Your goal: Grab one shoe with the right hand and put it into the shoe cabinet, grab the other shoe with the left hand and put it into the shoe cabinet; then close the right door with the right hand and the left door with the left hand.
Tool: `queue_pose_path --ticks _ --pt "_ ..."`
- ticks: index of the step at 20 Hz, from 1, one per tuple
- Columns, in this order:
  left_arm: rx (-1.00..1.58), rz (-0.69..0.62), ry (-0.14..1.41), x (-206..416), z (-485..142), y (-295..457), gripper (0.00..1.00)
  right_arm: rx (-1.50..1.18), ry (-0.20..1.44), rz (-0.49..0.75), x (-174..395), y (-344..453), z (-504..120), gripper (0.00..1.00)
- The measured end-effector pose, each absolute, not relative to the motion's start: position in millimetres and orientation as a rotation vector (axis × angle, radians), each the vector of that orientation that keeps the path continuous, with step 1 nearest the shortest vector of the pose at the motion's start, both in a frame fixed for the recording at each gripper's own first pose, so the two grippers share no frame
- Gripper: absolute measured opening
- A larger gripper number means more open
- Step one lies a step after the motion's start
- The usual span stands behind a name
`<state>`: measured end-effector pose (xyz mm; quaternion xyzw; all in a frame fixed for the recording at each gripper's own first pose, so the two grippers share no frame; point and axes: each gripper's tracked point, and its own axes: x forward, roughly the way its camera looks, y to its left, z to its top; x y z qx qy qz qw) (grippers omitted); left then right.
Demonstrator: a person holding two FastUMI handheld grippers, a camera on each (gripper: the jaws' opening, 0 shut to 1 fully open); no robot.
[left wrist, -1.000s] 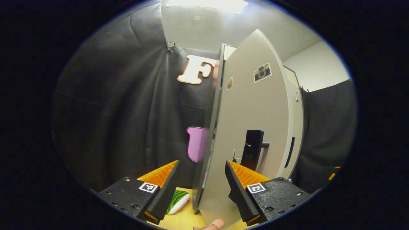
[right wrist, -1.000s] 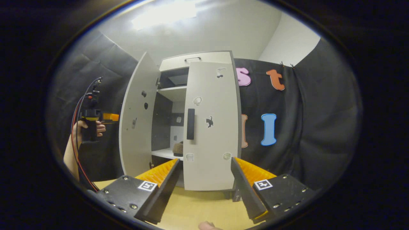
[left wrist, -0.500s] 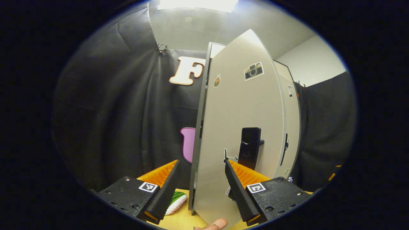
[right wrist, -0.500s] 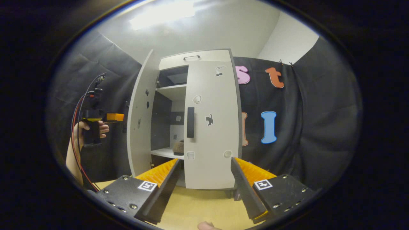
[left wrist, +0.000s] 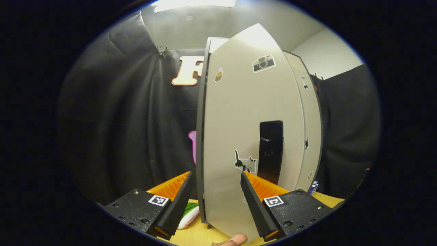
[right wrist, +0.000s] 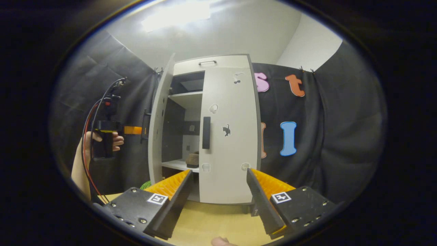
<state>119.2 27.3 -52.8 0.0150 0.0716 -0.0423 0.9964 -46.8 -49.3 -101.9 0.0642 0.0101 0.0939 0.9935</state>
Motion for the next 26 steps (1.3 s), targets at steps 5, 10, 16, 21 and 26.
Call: queue_pose_path --ticks 5,10,16,21,26 --pt "0.031 -0.16 0.243 108 -91 -14 0.9 0.135 0.029 0.162 -47 -56 -107 0.95" --pt "0.062 -0.1 0.204 84 -97 -15 0.97 0.148 0.047 0.143 -41 -66 -114 0.94" --pt "0.074 -0.081 0.154 57 -84 -30 0.99 0.153 0.049 0.126 -37 -71 -115 0.95" --pt "0.095 -0.072 0.118 31 -69 -40 0.98 0.147 0.029 0.125 -40 -70 -103 0.95" --pt "0.101 -0.102 0.084 10 -62 -54 0.98 0.146 0.004 0.128 -44 -70 -89 0.95"
